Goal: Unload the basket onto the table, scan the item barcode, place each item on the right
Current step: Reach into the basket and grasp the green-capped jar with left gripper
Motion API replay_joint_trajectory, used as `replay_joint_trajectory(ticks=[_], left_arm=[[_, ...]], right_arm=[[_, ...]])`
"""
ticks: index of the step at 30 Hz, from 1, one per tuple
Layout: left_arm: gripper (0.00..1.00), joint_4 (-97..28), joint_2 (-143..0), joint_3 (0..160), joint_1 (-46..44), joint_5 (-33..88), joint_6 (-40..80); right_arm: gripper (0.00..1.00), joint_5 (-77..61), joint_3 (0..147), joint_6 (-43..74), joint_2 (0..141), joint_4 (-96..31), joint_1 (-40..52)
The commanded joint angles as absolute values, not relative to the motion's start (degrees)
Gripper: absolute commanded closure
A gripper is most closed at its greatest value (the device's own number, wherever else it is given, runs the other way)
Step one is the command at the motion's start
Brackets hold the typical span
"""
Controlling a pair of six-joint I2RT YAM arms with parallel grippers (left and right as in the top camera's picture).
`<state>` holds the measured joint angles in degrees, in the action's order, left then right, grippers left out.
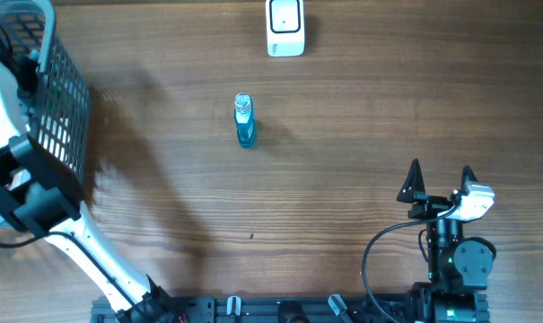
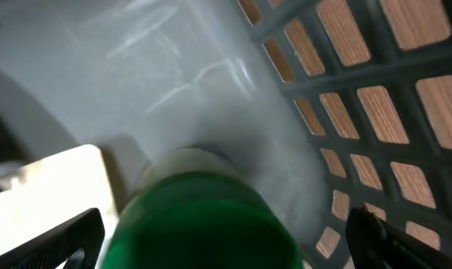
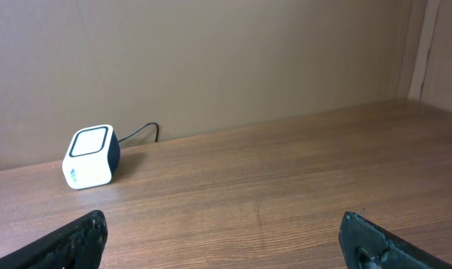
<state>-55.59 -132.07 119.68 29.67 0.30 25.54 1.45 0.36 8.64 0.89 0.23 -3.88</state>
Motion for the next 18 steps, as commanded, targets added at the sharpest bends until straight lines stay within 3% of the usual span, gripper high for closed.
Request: replay_joint_trajectory(ticks=[1, 9, 12, 13, 18], left_arm=[[0.0, -54.8, -133.6, 120.8, 28.6, -0.5, 24.2], [0.01, -55.2, -134.4, 120.8, 28.7, -0.6, 24.2], [0.16, -55.5, -134.4, 120.7, 28.7, -1.1, 23.4], [0.18, -55.7, -134.4, 120.7, 28.7, -1.2, 22.7], [0.13, -56.0, -134.4, 120.7, 28.7, -3.3, 22.7]], right_arm=[[0.0, 0.5, 0.3, 7.5, 0.6, 0.4, -3.7], [0.0, 0.5, 0.3, 7.5, 0.6, 0.4, -3.7], [0.0, 0.5, 0.3, 7.5, 0.6, 0.4, -3.7], [0.0, 0.5, 0.3, 7.5, 0.6, 0.4, -3.7], [0.0, 0.5, 0.3, 7.5, 0.6, 0.4, -3.7]])
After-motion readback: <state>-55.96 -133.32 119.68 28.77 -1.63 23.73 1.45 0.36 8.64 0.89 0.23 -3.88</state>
